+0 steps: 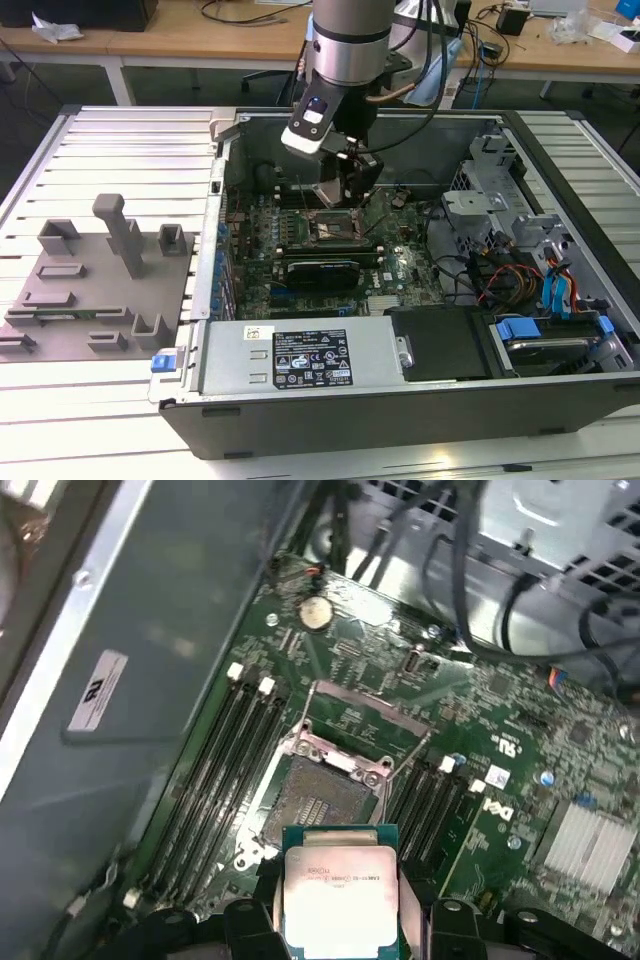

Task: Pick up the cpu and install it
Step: 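Place the cpu into insertion slot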

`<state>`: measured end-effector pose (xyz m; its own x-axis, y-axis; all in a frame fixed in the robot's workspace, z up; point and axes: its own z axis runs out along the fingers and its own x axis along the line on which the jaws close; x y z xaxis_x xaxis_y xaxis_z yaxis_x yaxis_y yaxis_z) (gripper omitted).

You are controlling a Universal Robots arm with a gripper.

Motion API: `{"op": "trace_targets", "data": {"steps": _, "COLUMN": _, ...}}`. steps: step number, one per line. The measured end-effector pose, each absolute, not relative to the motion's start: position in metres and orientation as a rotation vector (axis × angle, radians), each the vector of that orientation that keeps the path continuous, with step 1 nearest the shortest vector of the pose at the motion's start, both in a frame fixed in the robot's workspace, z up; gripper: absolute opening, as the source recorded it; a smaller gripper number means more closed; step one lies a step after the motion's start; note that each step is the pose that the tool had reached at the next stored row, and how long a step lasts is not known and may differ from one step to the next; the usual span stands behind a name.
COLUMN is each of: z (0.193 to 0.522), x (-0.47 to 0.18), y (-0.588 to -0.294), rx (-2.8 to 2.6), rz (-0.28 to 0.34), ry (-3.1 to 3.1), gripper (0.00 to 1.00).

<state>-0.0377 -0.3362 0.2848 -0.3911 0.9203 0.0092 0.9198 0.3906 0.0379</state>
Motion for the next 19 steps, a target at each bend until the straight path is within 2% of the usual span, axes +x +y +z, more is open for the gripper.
{"op": "trace_targets", "data": {"steps": 19, "z": 0.2835, "x": -0.0378, "y": -0.3362, "rx": 2.206, "rz": 0.052, "ry": 2.208, "gripper": 0.55}}
